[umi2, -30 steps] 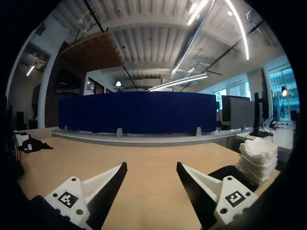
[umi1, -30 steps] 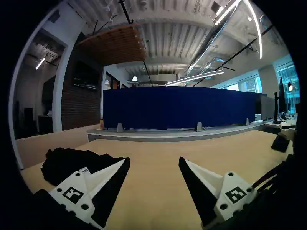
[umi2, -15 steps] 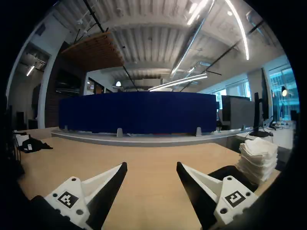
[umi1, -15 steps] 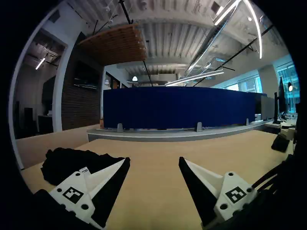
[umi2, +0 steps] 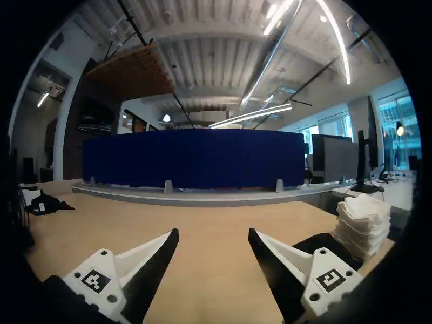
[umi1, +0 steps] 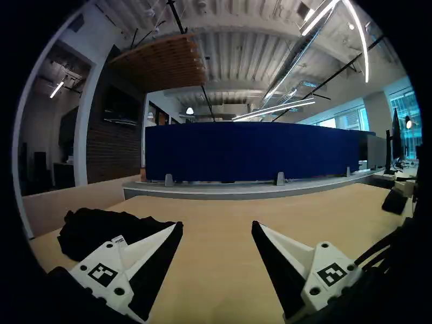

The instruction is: Fold towel

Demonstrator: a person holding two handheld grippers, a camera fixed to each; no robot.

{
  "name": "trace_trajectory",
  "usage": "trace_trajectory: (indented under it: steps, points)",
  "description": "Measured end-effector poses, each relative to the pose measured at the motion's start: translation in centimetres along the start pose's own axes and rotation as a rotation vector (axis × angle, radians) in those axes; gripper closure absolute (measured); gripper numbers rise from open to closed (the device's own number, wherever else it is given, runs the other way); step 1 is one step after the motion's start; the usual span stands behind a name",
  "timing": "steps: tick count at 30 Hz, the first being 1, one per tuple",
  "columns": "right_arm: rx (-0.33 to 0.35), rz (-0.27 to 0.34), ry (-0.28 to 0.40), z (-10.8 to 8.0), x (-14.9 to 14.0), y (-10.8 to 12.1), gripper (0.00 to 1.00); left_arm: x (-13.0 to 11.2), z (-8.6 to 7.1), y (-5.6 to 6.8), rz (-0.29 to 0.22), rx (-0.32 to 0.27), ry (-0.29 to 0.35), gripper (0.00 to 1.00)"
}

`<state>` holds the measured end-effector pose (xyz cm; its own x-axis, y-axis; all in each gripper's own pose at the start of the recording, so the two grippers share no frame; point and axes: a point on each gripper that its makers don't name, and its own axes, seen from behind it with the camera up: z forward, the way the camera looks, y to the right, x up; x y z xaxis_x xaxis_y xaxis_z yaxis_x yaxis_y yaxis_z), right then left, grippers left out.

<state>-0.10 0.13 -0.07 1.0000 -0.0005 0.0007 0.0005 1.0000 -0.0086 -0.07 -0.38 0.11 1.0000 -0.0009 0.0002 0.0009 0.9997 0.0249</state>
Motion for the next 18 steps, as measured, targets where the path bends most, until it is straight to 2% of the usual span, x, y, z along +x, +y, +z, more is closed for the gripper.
trace_trajectory:
  steps: [18]
  points:
    - [0.000,0.000,0.000,-0.09,-0.08,-0.01,0.00,-0.04,0.10,-0.20,-0.003,-0.001,-0.001,0.06]
